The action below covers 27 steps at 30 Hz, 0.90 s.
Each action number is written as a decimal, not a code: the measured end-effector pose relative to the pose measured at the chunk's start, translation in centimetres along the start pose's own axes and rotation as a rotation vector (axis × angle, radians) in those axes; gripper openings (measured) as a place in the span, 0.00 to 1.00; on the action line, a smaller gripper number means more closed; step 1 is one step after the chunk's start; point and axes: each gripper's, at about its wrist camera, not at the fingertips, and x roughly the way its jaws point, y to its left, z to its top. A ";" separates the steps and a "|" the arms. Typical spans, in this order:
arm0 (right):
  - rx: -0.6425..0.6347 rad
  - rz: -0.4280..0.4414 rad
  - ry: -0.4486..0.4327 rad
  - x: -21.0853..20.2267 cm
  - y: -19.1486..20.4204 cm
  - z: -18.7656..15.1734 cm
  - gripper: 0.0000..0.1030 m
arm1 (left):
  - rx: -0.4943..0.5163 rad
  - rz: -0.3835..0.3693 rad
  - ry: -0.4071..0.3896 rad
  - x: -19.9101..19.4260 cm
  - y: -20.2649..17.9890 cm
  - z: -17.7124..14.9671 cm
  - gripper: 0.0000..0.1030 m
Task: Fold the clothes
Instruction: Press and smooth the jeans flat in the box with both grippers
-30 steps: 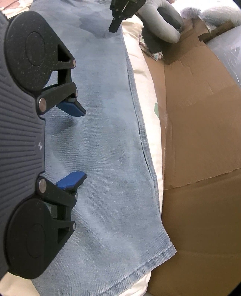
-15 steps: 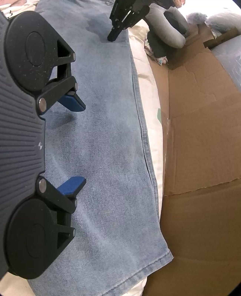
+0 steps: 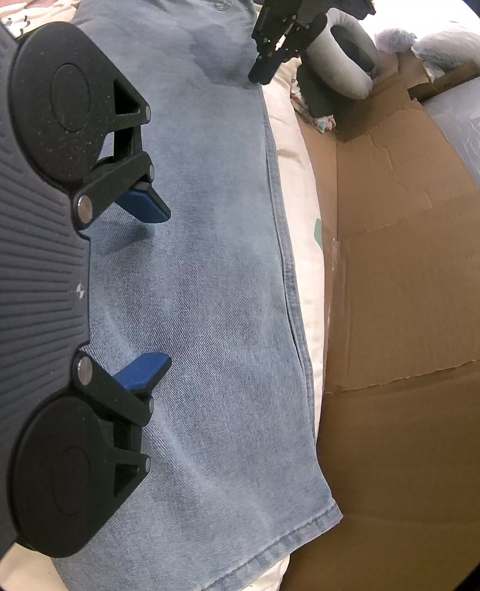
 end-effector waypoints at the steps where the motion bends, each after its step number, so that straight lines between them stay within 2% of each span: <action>1: -0.001 -0.002 0.001 0.0 0.0 0.0 0.80 | 0.021 0.003 0.016 0.2 -0.1 0.0 0.20; 5: -0.008 -0.005 0.000 0.1 0.2 0.0 0.82 | 0.092 0.027 0.063 0.8 -0.5 0.1 0.21; 8: -0.017 -0.008 0.000 0.1 0.2 0.0 0.82 | 0.093 0.017 0.081 1.4 -0.3 0.3 0.27; 11: -0.020 -0.007 -0.002 0.1 0.2 -0.1 0.82 | 0.118 0.009 0.096 1.9 -0.4 0.4 0.28; 13: -0.020 -0.007 -0.002 0.1 0.2 -0.1 0.82 | 0.139 0.000 0.100 1.8 -0.6 0.4 0.23; 14: -0.020 -0.007 -0.003 0.1 0.2 0.0 0.82 | 0.152 -0.005 0.101 1.7 -0.7 0.4 0.18; 15: -0.020 -0.007 -0.003 0.1 0.2 0.0 0.82 | 0.166 -0.009 0.102 1.5 -0.8 0.4 0.05; 16: -0.020 -0.007 -0.003 0.2 0.2 0.0 0.82 | 0.177 -0.029 0.109 1.4 -0.8 0.4 0.04; 20: -0.022 -0.007 -0.004 0.2 0.2 -0.1 0.84 | 0.240 -0.035 0.124 1.0 -1.4 0.5 0.06; 23: -0.031 -0.010 -0.004 0.3 0.4 -0.1 0.85 | 0.219 -0.031 0.140 1.8 -1.3 0.9 0.12; 27: -0.036 -0.005 -0.005 0.3 0.4 -0.2 0.86 | 0.199 -0.049 0.139 2.4 -1.3 1.3 0.12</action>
